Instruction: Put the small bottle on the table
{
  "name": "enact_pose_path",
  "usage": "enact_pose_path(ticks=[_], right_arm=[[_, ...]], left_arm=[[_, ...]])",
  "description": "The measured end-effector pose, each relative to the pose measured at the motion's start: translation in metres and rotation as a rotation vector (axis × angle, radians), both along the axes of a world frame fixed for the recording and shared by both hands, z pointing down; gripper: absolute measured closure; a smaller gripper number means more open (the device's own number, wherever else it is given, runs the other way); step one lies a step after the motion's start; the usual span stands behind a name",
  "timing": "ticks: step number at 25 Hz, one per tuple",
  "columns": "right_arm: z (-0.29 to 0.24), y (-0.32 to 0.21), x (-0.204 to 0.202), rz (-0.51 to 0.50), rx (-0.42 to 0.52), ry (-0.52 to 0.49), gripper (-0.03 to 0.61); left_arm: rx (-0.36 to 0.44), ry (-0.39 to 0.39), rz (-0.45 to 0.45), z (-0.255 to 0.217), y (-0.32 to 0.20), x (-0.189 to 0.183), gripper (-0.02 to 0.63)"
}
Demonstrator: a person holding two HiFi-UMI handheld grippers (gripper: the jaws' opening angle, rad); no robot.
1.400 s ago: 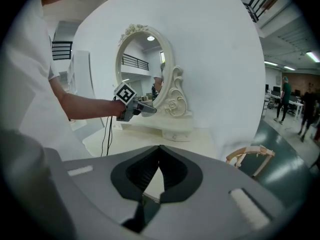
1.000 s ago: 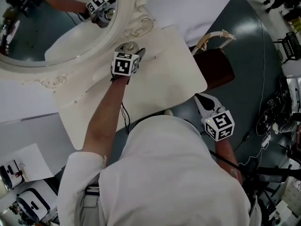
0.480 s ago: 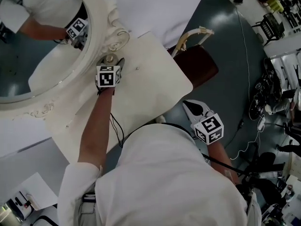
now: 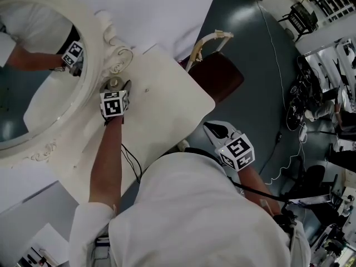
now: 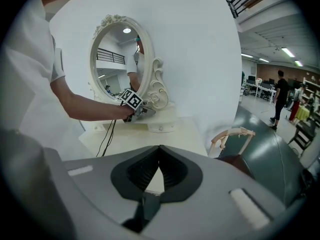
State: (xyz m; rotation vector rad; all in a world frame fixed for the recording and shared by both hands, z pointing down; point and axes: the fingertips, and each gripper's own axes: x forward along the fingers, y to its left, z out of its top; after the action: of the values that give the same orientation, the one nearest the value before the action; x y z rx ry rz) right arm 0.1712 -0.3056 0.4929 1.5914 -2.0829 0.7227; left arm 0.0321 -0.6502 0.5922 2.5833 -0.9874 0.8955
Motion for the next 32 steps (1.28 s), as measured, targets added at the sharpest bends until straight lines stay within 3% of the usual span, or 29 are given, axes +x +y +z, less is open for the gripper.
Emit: enact_pose_path(ticks=[19, 32], right_arm=[[0.004, -0.007, 0.000, -0.009, -0.019, -0.015, 0.578], [0.004, -0.002, -0.001, -0.070, 0.000, -0.022, 0.578]], left_arm=[[0.029, 0.035, 0.010, -0.001, -0.004, 0.005, 0.270], [0.077, 0.035, -0.052, -0.014, 0.006, -0.017, 0.224]])
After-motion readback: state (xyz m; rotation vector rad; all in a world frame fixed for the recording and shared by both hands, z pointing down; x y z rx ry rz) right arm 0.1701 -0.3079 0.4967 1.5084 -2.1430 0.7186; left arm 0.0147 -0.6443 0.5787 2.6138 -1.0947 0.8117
